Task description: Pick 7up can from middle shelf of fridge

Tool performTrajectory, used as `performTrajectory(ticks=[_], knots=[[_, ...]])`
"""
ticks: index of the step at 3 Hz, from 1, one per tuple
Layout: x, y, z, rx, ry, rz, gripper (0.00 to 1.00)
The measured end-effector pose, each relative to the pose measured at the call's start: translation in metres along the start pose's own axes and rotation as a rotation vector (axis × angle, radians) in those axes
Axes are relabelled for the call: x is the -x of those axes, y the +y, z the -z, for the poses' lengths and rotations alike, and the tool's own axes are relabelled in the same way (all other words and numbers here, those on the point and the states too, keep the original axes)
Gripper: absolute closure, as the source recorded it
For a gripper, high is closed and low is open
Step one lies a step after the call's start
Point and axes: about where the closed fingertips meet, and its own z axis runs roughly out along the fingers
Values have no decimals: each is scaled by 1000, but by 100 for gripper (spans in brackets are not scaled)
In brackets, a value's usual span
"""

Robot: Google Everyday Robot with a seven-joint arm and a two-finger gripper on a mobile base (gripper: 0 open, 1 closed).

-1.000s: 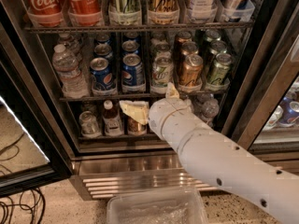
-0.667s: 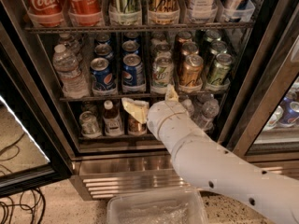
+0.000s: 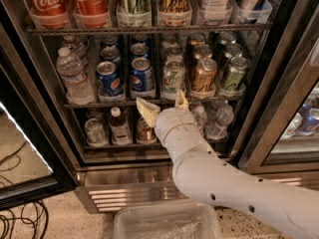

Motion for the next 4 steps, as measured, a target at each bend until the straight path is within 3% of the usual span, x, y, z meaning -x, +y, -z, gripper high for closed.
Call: performTrajectory(ticks=[2,4], knots=[[-2,-5,-3,-77,-52,12,34],[-1,-12,-2,-133,-83,20,49]])
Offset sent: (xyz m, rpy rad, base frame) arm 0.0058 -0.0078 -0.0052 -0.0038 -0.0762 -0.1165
